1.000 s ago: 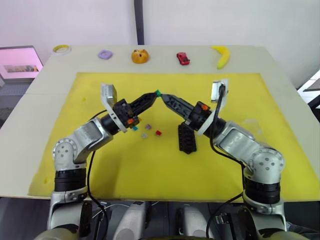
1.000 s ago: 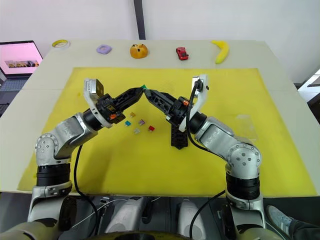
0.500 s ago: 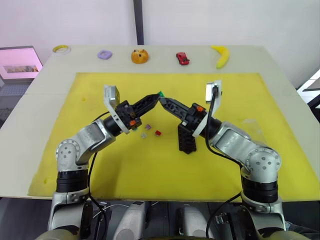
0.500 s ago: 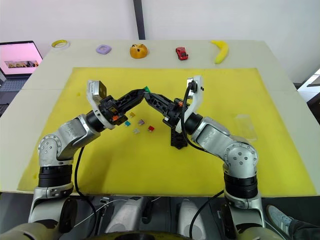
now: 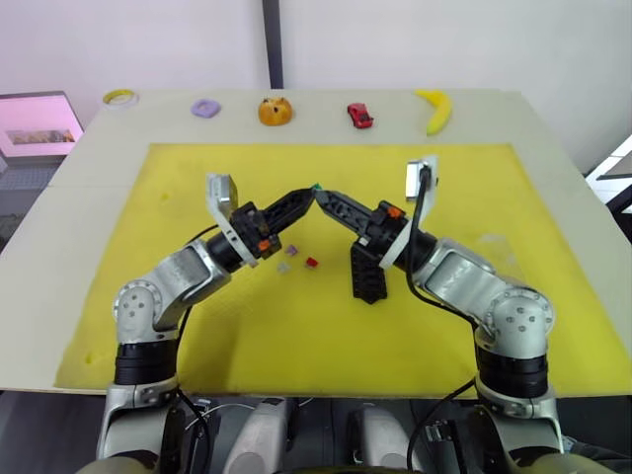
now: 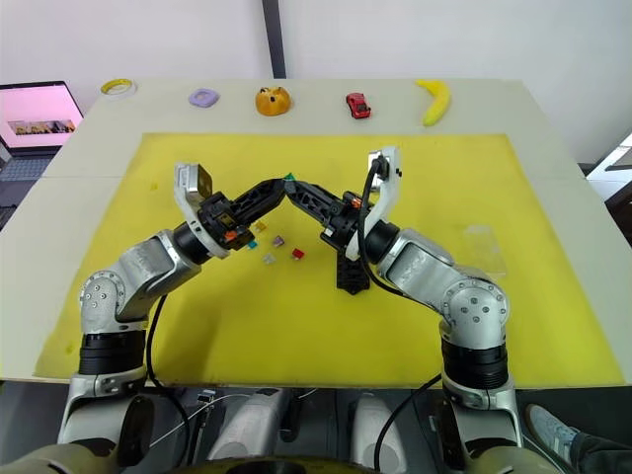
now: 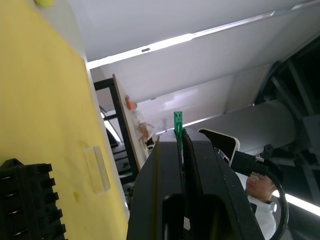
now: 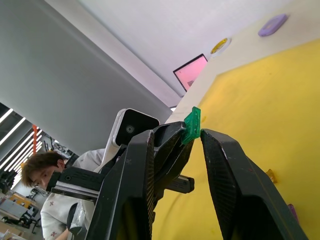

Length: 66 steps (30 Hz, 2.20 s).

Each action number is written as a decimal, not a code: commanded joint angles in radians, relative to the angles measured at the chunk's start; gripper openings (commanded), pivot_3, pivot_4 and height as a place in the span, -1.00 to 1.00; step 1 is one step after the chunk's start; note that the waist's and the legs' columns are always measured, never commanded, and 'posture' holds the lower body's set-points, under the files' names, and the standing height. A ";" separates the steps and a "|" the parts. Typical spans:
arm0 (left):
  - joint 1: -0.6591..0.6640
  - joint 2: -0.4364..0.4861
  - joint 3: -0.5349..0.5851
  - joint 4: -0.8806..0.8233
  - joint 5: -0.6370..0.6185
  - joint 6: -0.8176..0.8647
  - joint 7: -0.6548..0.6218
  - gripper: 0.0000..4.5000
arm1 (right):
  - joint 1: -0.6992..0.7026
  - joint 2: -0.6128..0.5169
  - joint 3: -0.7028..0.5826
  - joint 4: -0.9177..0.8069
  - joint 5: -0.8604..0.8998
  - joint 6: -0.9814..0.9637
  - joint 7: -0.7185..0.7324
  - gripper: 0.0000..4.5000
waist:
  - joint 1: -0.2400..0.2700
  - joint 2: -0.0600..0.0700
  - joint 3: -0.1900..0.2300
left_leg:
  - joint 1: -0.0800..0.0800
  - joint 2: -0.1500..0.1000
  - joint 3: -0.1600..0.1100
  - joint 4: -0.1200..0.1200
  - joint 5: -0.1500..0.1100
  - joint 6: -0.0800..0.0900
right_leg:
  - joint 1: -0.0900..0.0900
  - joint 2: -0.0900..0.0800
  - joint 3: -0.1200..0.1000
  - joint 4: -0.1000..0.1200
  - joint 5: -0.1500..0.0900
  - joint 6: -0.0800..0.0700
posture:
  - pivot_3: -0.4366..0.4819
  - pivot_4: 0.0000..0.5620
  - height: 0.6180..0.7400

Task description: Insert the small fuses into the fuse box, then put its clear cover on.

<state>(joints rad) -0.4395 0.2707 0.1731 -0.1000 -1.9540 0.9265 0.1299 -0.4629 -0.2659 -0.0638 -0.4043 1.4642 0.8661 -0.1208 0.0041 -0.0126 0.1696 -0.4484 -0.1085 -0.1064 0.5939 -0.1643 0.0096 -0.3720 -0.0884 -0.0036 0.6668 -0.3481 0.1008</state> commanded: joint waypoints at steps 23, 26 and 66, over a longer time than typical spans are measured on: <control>-0.010 -0.010 -0.011 -0.032 -0.018 -0.010 0.021 -1.00 | -0.034 0.003 -0.010 -0.019 0.074 -0.020 -0.023 -0.97 | -0.001 0.000 0.000 | 0.000 0.000 0.000 0.000 0.000 0.000 | 0.000 0.000 0.000 0.000 0.001 0.002 | -0.05 -0.47 0.92; -0.012 -0.009 -0.013 -0.029 -0.018 -0.015 0.023 -1.00 | -0.038 -0.001 -0.008 -0.018 0.049 -0.024 -0.019 -0.97 | -0.001 0.000 0.000 | 0.000 0.000 0.000 0.000 0.000 0.000 | 0.000 0.000 0.000 0.000 0.001 0.002 | -0.05 -0.47 0.92; -0.149 0.616 -0.427 -0.133 1.256 -0.387 -1.313 0.96 | 0.060 -0.707 0.048 -0.146 -0.474 -0.093 0.870 -1.00 | -0.015 0.004 0.003 | -0.002 0.001 0.001 -0.005 0.000 -0.001 | -0.001 -0.001 0.001 -0.003 -0.001 -0.003 | -0.05 -0.47 0.92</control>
<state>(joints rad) -0.5673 0.8952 -0.2290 -0.2386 -0.8031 0.6556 -1.1112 -0.4132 -0.9508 -0.0227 -0.5257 1.0804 0.8545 0.6376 -0.0110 -0.0083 0.1721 -0.4519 -0.1074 -0.1049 0.5885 -0.1643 0.0088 -0.3734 -0.0890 -0.0028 0.6639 -0.3487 0.0981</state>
